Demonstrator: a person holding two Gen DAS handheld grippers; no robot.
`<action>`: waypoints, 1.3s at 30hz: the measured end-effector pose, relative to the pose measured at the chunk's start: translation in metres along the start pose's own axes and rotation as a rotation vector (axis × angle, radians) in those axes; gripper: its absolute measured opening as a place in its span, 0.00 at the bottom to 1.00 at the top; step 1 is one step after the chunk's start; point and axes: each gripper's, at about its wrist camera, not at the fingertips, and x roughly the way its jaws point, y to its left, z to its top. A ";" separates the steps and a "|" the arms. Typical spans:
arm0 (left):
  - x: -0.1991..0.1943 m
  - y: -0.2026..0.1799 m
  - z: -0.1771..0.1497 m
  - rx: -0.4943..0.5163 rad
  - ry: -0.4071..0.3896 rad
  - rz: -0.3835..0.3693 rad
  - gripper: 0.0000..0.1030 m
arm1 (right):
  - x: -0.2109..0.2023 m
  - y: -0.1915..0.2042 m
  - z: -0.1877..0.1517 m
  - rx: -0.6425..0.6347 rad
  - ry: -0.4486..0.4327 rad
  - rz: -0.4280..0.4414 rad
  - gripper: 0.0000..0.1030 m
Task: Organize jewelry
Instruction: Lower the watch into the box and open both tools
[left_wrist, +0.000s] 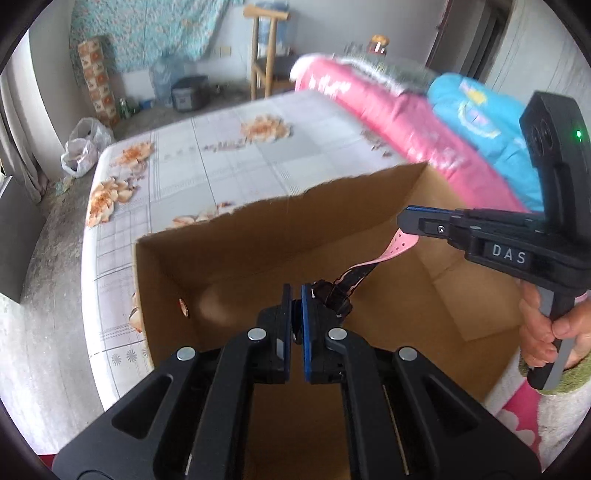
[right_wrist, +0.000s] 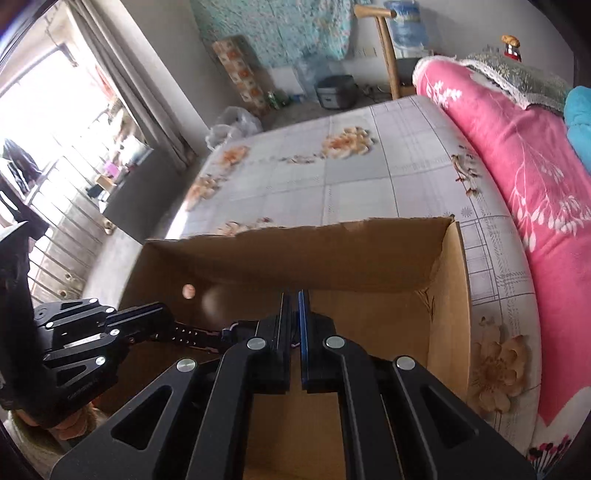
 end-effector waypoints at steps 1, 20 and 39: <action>0.010 0.000 0.003 0.005 0.017 0.021 0.04 | 0.012 -0.005 0.002 0.002 0.015 -0.032 0.04; 0.005 0.024 -0.001 -0.056 -0.042 0.125 0.43 | -0.001 -0.004 0.011 0.014 -0.063 -0.116 0.37; -0.129 0.027 -0.081 -0.113 -0.371 0.077 0.87 | -0.108 0.025 -0.025 0.009 -0.313 -0.087 0.72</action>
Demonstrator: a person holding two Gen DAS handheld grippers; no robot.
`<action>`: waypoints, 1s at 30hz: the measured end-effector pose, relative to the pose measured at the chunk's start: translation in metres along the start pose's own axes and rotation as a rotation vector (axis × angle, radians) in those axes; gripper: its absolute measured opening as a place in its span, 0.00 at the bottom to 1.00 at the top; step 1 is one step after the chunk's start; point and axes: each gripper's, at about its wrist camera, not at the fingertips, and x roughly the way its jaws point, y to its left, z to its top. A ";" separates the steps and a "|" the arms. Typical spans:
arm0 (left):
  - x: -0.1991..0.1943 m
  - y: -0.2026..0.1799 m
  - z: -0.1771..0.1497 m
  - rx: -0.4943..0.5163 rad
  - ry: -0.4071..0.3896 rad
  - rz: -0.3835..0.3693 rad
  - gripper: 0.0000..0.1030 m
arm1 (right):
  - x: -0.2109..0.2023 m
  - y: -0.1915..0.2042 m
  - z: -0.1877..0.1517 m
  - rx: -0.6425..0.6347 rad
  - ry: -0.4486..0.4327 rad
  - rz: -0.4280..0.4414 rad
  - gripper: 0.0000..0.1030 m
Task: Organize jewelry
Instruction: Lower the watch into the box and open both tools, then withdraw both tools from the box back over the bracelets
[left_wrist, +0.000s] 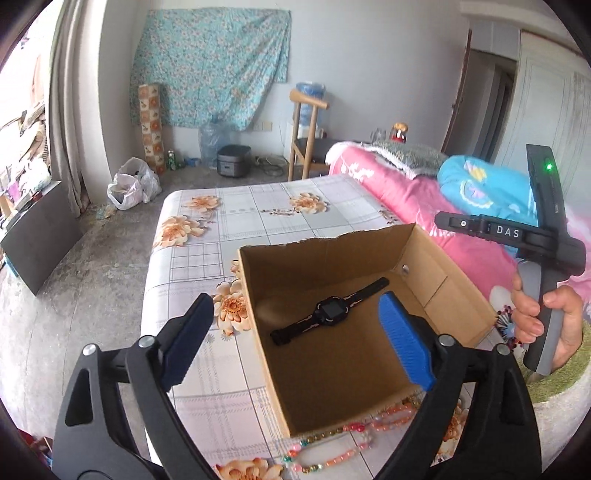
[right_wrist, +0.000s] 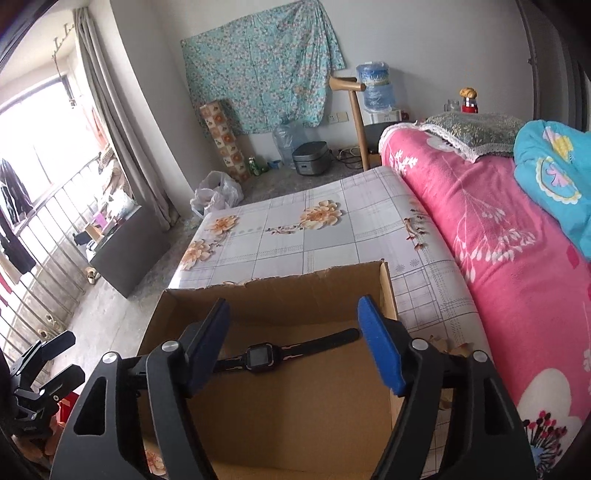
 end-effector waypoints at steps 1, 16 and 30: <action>-0.008 0.001 -0.007 -0.011 -0.006 0.001 0.87 | -0.007 0.004 -0.001 -0.014 -0.015 -0.012 0.74; -0.051 0.014 -0.096 -0.206 0.050 0.020 0.92 | -0.065 0.095 -0.046 -0.282 -0.104 -0.170 0.94; -0.047 0.020 -0.117 -0.268 0.063 -0.015 0.92 | -0.087 0.073 -0.120 -0.262 -0.167 -0.231 0.94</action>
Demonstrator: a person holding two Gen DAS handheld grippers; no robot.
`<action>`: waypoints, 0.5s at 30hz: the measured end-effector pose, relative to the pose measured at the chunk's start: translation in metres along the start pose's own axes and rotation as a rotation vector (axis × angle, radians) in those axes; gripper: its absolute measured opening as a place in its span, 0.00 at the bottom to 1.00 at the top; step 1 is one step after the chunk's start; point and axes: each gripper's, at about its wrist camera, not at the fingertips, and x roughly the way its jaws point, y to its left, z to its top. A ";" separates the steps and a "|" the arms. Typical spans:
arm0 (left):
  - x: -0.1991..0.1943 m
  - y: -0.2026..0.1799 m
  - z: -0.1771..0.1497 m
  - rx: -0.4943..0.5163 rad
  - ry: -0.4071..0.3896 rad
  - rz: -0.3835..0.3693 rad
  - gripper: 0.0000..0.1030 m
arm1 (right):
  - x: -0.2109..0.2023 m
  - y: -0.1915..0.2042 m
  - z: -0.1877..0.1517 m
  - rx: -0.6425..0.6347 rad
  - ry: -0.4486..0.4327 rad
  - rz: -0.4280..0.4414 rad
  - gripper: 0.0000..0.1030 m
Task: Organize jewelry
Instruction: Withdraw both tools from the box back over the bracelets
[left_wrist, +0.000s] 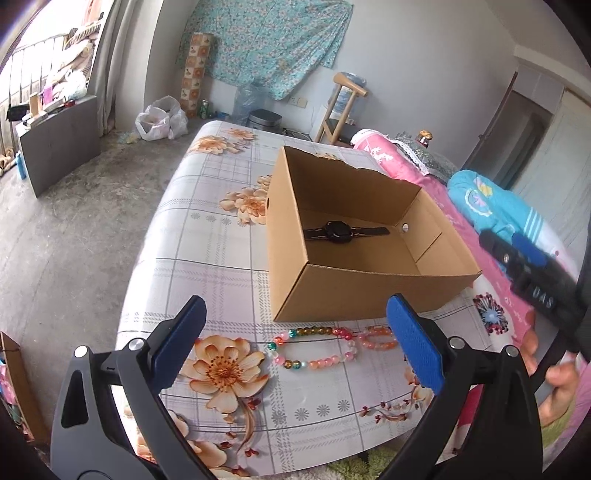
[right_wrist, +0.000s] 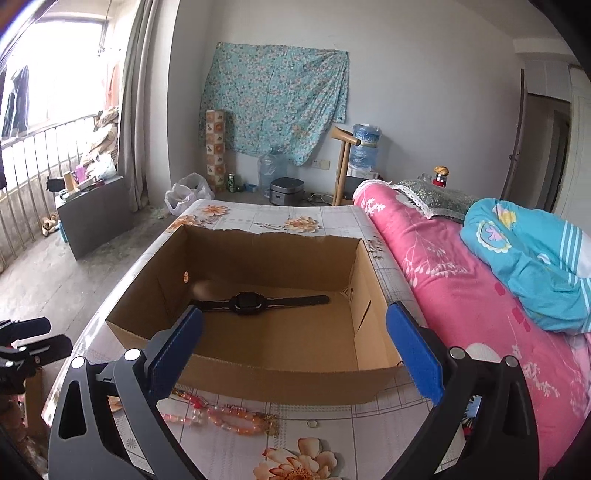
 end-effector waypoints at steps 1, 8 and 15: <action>0.002 -0.001 -0.001 0.000 0.004 -0.001 0.92 | -0.001 -0.002 -0.006 0.013 0.002 0.005 0.94; 0.022 -0.004 -0.008 0.002 0.042 -0.052 0.92 | 0.004 -0.015 -0.053 0.100 0.040 0.062 0.94; 0.047 -0.007 -0.020 0.038 0.077 -0.018 0.92 | 0.017 -0.018 -0.099 0.157 0.123 0.111 0.94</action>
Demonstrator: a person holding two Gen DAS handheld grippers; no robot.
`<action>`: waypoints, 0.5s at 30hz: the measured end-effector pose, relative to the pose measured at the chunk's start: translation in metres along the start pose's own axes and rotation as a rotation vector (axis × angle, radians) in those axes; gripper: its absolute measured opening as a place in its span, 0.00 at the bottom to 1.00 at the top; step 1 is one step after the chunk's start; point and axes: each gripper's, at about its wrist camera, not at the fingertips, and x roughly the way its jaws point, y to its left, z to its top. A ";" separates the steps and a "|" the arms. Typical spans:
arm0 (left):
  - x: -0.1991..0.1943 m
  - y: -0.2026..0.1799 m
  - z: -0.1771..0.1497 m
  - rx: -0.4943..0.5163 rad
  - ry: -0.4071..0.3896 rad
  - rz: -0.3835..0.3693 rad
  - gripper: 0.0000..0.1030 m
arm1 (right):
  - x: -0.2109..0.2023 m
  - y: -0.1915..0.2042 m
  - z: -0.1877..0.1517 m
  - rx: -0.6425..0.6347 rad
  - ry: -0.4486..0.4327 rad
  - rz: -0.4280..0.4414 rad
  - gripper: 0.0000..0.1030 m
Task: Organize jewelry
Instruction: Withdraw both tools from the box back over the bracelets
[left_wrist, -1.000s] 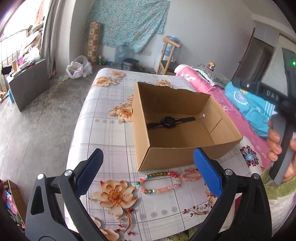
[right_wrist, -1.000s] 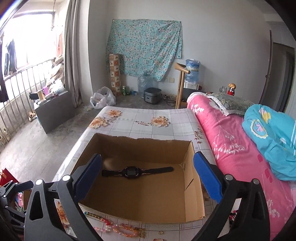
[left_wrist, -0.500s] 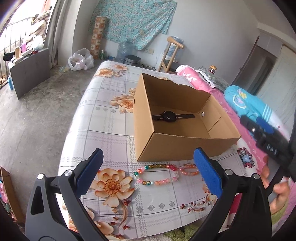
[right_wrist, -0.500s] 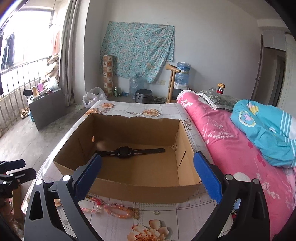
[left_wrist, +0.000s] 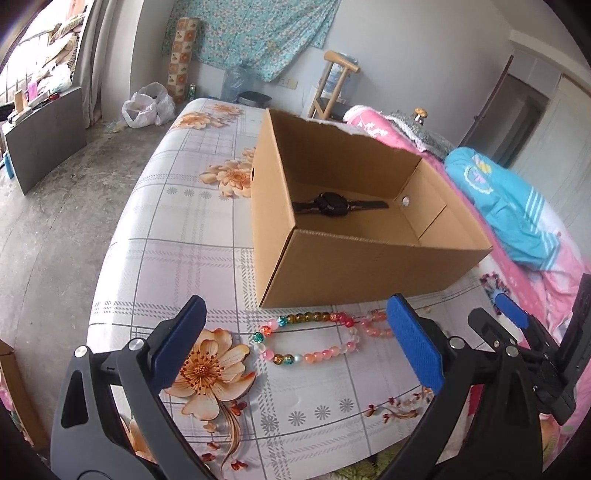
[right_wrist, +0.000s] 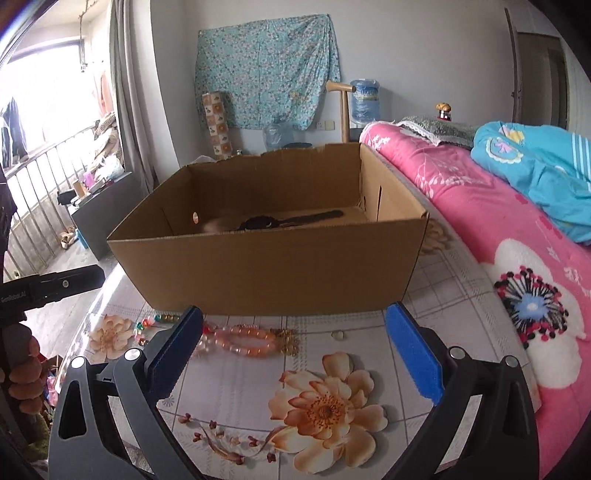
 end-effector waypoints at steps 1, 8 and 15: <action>0.005 0.000 -0.002 0.005 0.018 0.003 0.92 | 0.002 0.000 -0.002 0.009 0.010 0.008 0.94; 0.026 0.007 -0.011 0.020 0.086 0.079 0.92 | 0.017 -0.002 -0.021 0.032 0.104 0.057 0.94; 0.030 0.004 -0.026 0.110 0.085 0.166 0.92 | 0.022 -0.010 -0.036 0.057 0.161 0.112 0.87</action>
